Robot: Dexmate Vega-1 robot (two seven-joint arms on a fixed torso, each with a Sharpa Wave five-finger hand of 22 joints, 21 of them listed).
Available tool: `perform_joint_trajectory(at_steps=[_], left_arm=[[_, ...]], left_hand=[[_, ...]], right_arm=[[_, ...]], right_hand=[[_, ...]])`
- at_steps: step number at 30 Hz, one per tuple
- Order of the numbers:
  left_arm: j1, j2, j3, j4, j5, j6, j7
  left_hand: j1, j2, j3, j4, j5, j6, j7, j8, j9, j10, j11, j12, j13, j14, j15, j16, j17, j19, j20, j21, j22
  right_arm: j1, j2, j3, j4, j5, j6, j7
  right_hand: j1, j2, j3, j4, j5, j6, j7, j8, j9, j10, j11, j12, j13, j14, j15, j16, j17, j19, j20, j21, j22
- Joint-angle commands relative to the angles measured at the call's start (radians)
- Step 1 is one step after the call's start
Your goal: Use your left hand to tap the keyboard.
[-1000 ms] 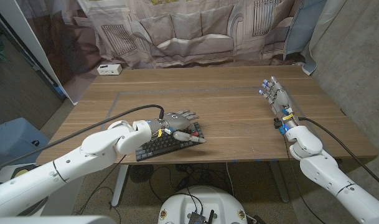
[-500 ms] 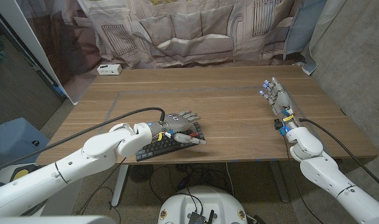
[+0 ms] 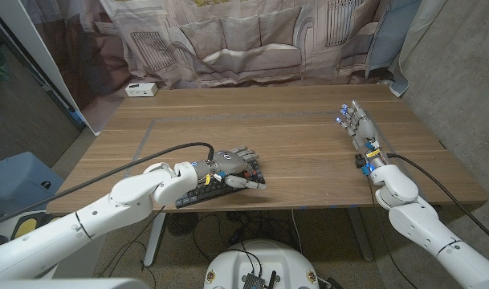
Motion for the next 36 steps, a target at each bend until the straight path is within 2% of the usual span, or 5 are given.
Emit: perform_joint_trajectory(at_steps=[1,17,36], left_arm=[[-0.001,-0.008,0.007,0.018,-0.005,0.006,0.012],[-0.014,-0.019,0.034,0.056,-0.037,-0.006,-0.007],[0.019,-0.013,0.028,0.061,-0.084,0.043,0.009]], left_hand=[[0.005,0.013,-0.004,-0.001,0.004,0.011,0.0,0.007,0.003,0.007,0.003,0.006,0.0,0.008,-0.002,0.004,0.003,-0.022,-0.001,0.009,0.005],[0.015,0.018,-0.004,-0.006,0.004,0.022,-0.003,0.01,0.003,0.013,0.001,0.009,-0.001,0.015,-0.002,0.005,0.002,-0.021,0.0,0.01,0.004],[0.027,0.026,-0.004,-0.013,0.003,0.054,0.002,0.018,0.003,0.027,0.001,0.015,-0.001,0.028,-0.001,0.007,0.001,-0.013,0.002,0.013,0.004]], right_arm=[[-0.006,-0.004,0.004,-0.003,0.003,-0.007,-0.001],[-0.014,-0.001,0.004,-0.01,0.0,-0.017,-0.016],[-0.011,0.002,0.002,-0.008,0.011,-0.032,-0.019]], right_hand=[[0.002,0.009,0.0,-0.001,0.005,0.009,-0.003,0.005,0.004,0.006,0.001,-0.006,0.002,0.003,0.005,-0.002,0.001,0.004,0.0,-0.002,0.004],[0.002,0.011,-0.001,-0.002,0.005,0.009,-0.004,0.004,0.004,0.006,-0.001,-0.007,0.002,0.004,0.007,-0.002,0.0,0.005,0.002,-0.006,0.004],[0.001,0.014,-0.002,-0.003,0.005,0.014,-0.005,0.006,0.004,0.015,0.002,-0.004,0.002,0.008,0.008,-0.001,-0.001,0.008,0.003,-0.008,0.004]])
